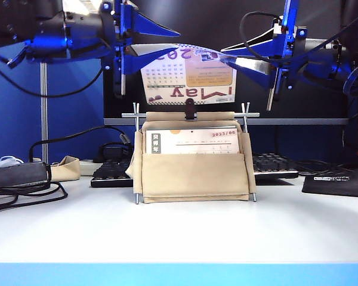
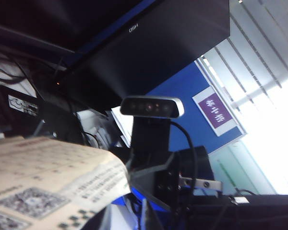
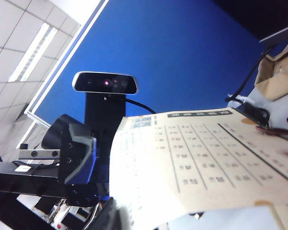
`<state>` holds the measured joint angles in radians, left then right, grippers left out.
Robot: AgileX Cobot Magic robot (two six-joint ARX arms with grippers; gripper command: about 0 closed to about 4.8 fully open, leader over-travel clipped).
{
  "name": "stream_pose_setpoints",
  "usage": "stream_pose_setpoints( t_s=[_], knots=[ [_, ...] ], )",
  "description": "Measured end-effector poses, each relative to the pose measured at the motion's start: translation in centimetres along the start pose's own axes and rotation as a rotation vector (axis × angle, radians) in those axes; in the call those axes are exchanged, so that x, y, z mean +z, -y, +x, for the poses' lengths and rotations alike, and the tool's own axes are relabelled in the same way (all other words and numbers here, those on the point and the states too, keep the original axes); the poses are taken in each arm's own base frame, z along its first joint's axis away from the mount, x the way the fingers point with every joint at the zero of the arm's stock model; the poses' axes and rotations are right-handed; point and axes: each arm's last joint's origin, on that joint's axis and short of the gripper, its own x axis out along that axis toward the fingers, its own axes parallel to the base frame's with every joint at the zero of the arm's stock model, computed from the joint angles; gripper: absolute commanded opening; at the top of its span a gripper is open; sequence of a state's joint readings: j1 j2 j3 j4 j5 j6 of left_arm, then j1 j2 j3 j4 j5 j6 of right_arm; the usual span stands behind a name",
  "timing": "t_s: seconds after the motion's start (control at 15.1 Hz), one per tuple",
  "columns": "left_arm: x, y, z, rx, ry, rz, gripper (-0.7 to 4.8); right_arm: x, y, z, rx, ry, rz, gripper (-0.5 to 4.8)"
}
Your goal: Turn one page of the calendar.
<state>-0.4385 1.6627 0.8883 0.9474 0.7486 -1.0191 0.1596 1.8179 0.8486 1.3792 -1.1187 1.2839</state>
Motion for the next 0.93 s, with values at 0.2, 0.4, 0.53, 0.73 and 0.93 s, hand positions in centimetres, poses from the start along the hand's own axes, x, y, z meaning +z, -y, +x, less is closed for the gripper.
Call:
stream_pose_setpoints(
  t_s=[0.2, 0.4, 0.53, 0.73, 0.93],
  knots=[
    [-0.1, -0.6, 0.1, 0.066, -0.011, -0.012, 1.54, 0.3, -0.1, 0.1, -0.003, 0.024, -0.007, 0.68],
    [-0.4, -1.0, 0.1, 0.119, -0.011, 0.001, 1.55, 1.8, -0.8, 0.7, 0.019, 0.033, -0.053, 1.17],
    [-0.3, -1.0, 0.1, 0.138, 0.02, 0.013, 1.56, 2.8, -1.2, 1.1, 0.024, 0.034, -0.063, 1.17],
    [0.9, -0.7, 0.1, 0.142, 0.071, 0.058, 1.56, 3.0, -1.0, 1.2, 0.011, 0.043, -0.043, 1.17],
    [2.5, -0.4, -0.1, 0.14, 0.112, 0.094, 1.56, 3.0, -1.0, 1.2, 0.009, 0.043, -0.041, 1.17]
  ],
)
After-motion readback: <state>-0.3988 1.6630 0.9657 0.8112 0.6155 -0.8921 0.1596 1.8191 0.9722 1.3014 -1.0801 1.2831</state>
